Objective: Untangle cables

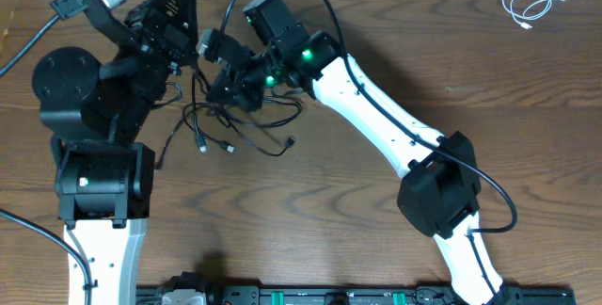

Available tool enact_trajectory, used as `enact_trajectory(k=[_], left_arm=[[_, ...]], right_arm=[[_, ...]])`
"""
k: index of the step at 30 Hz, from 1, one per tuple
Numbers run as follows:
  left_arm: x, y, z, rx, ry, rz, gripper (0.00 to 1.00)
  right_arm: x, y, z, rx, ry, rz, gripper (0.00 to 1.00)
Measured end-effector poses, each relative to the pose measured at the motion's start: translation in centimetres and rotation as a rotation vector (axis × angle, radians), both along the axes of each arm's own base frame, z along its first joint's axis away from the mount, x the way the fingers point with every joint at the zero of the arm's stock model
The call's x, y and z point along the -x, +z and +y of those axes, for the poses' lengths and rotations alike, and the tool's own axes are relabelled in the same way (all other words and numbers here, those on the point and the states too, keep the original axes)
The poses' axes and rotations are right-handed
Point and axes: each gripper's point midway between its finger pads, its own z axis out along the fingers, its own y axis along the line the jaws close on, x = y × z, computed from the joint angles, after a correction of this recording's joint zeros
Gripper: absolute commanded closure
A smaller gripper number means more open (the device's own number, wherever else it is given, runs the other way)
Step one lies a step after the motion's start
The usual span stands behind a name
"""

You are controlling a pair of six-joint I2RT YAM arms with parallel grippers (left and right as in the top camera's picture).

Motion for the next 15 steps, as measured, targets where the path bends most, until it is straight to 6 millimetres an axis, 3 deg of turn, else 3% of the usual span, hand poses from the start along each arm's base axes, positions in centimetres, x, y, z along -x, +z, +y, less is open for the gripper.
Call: enact_trajectory(k=[3,6,10,15], left_arm=[[-0.1,-0.5,0.2,-0.019,0.015,0.014,0.93],[-0.5,-1.4,1.2,-0.03,0.067,0.046,0.93],[-1.0,-2.0,3.0,-0.047,0.144,0.064,0.93],[-1.7,-2.9,5.7,-0.062,0.223,0.093,0.93]], right_arm=[[-1.2,-1.5,-1.0,0.082,-0.099,0.033,0.99],[-3.1,-3.1,-3.2,0.182,-0.219,0.069,0.99],[-6.2,-5.2,-8.5,0.34,-0.431,0.133,0.99],[-9.7,-6.3,-17.2,0.502,-0.732,0.225,0.99]])
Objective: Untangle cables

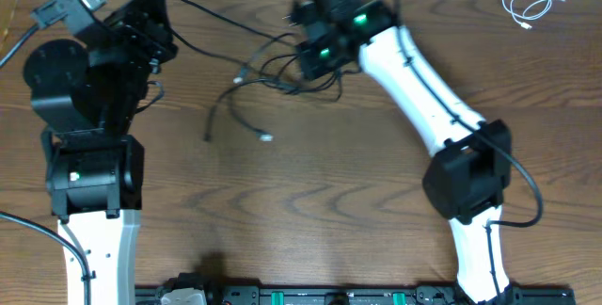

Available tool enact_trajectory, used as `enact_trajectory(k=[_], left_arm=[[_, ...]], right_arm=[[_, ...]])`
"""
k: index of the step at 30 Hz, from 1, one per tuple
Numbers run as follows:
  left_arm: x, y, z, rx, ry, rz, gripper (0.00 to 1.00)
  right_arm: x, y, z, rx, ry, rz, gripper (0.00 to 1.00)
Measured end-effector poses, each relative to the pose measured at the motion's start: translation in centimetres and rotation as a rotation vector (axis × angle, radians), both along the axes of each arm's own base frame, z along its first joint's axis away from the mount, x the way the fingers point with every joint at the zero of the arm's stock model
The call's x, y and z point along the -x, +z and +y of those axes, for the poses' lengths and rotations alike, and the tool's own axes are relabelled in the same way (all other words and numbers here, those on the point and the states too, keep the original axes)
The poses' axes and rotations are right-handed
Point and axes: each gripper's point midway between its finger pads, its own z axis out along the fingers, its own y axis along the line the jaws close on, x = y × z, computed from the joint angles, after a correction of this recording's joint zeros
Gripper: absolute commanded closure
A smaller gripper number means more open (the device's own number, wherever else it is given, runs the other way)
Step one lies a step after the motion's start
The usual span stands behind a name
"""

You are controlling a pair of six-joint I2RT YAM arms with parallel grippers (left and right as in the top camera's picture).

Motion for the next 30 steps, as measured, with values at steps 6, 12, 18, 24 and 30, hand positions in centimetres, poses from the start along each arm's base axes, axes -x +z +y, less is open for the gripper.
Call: enact_trajectory(k=[6,12,18,24,30], left_arm=[[0.2,-2.4,2.8,-0.012,0.067,0.094,0.93],[0.9,-5.1,5.0,-0.098,0.122,0.198,0.93],[1.5,-7.0,6.3,-0.168,0.168,0.277,0.93],[2.2,-8.3,8.6,-0.228,0.268,0.343,0.93],[1.7,-9.9,8.8,-0.233,0.258,0.396,0.93]], right_arm=[[-1.9,0.8,-3.6,-0.002,-0.088,-0.005,0.99],[-3.6,6.0,-5.8,-0.061,-0.126,-0.135,0.99],[-3.2,17.4,-11.2,-0.184,-0.202,-0.357,0.99],[-0.6,26.2,-19.5,-0.222,-0.346,-0.54,0.99],[0.3,26.2,-21.0,-0.23,-0.367,-0.509,0.99]])
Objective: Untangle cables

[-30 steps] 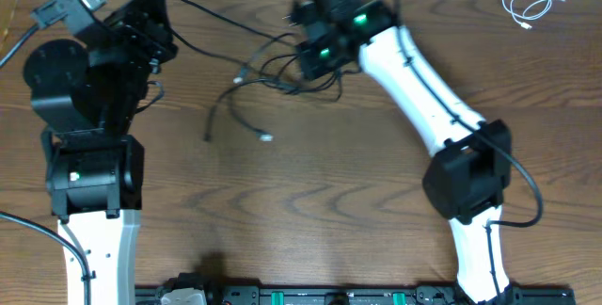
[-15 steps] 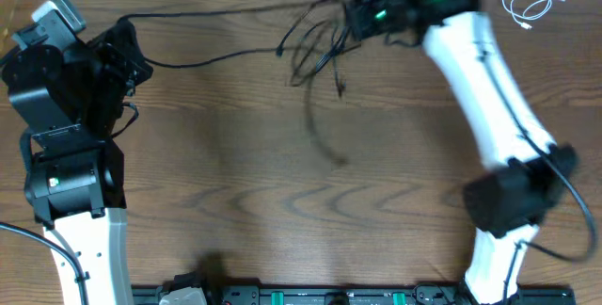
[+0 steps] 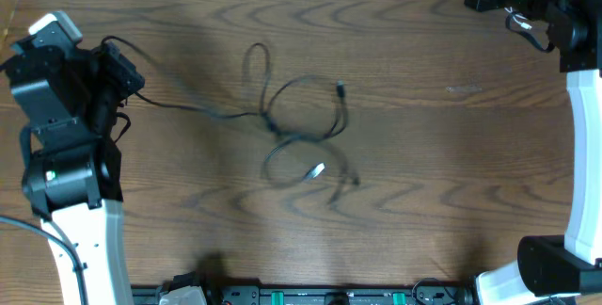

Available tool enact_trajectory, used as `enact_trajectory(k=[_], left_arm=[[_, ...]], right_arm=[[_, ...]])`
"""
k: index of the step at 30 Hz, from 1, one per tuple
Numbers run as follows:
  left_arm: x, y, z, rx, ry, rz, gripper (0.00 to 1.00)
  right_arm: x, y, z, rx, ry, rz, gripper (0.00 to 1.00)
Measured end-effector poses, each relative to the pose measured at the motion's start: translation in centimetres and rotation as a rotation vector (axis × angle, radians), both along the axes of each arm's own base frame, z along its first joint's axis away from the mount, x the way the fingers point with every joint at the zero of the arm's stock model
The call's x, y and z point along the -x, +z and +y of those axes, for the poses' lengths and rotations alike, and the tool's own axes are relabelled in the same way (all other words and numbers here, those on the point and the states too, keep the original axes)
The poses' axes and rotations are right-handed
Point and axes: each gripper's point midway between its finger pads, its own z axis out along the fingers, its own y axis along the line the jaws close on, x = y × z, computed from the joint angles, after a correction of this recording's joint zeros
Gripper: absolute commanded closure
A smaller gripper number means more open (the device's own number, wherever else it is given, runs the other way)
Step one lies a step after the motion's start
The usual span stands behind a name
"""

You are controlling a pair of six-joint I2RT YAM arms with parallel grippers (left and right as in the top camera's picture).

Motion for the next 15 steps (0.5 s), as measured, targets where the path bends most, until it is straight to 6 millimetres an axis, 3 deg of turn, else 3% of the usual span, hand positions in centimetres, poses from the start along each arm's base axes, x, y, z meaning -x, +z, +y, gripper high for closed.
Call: enact_trajectory(k=[4,7,10,15], left_arm=[[-1.3,-1.1,-1.1,0.039,-0.078,0.017,0.93],[-2.4,-0.8,-2.1,0.059,-0.148,-0.016,0.93],[-3.6,1.5,-3.5,0.056,-0.242,-0.123,0.93],[-4.2,7.9,-5.8,0.056,-0.387,-0.379,0.93]], right_arm=[[0.0,-1.5,0.8,-0.015,0.035,0.056,0.99],[-0.2,-2.8,2.1,-0.015,0.072,0.093,0.96],[-0.3,-4.3,4.1,-0.011,0.132,0.128,0.91],[-0.2,-6.2,7.4,-0.003,0.232,0.166,0.79]])
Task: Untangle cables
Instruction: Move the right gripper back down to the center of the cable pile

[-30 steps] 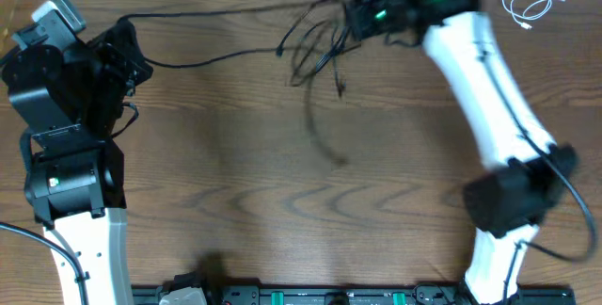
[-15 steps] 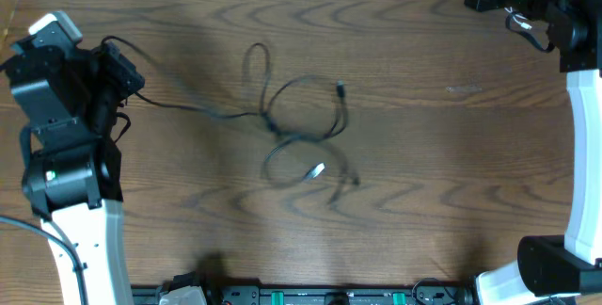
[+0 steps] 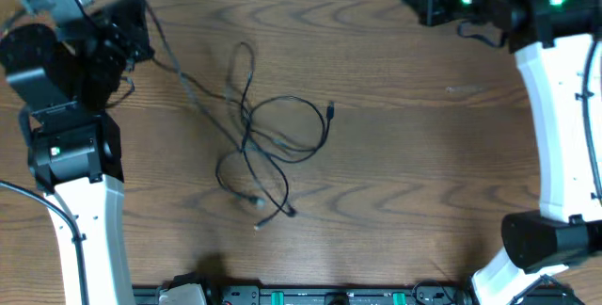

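A loose tangle of thin black cables lies on the wooden table's middle, with plug ends at the right and at the front. One black strand runs up-left from the tangle into my left gripper, which is shut on it at the far left. My right gripper is high at the far right edge, well away from the tangle. Its fingers point left, and their state is too dark to read.
The table's far edge meets a white wall. The right arm's white links run down the right side. The left arm's base stands at the left. A black rail lines the front edge.
The left gripper has moved up toward the far edge with its strand. The tangle has shifted left and taken a new shape. The right gripper now reaches further left along the far edge.
Both grippers were first in the tangle at the far left. Then the right gripper was pulling part of it rightward. Later it stood at the far right corner, with the cables spread over the middle and one strand in the left gripper, which still holds it.
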Available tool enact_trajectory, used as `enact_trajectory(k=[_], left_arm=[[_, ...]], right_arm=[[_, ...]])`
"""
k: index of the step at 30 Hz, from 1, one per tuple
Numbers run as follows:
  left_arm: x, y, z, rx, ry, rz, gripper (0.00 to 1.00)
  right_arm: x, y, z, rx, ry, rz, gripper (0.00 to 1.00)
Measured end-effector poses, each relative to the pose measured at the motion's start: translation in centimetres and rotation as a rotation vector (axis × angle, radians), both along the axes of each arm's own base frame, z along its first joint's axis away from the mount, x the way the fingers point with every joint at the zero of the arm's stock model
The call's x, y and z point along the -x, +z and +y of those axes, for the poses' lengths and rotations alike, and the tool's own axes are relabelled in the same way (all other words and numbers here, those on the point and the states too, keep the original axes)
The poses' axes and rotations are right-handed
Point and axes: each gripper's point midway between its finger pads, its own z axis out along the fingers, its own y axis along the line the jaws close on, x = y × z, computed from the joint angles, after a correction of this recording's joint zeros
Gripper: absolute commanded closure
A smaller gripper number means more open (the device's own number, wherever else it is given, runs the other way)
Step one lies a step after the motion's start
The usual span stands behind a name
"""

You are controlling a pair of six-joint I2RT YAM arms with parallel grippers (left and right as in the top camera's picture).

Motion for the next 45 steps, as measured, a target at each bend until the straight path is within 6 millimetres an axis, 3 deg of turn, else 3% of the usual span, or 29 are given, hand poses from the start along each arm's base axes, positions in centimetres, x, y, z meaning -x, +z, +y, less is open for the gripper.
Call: enact_trajectory(k=[4,8,13,19,29,36,45], left_arm=[[1.1,5.9,-1.6,0.066,-0.092,-0.212,0.93],[3.5,11.3,-2.7,0.154,-0.174,-0.399,0.93],[6.0,14.8,-3.5,0.278,-0.254,-0.495,0.93],[6.1,15.0,-3.6,0.393,-0.286,-0.459,0.93],[5.5,14.0,-3.5,0.455,-0.287,-0.384,0.93],[5.3,13.7,-3.5,0.462,-0.283,-0.369,0.93],[5.2,13.4,-3.5,0.464,-0.286,-0.357,0.93]], right_arm=[[0.2,-0.9,2.1,0.001,0.065,0.011,0.66],[0.6,-1.0,4.3,-0.008,0.13,-0.005,0.52],[1.1,-1.5,7.5,-0.032,0.216,-0.011,0.37],[1.1,-4.3,12.2,-0.053,0.323,0.019,0.24],[0.2,-10.7,18.6,-0.129,0.364,0.161,0.21],[0.8,-15.6,20.5,-0.133,0.304,0.342,0.14],[0.6,-19.8,21.2,-0.162,0.216,0.508,0.09]])
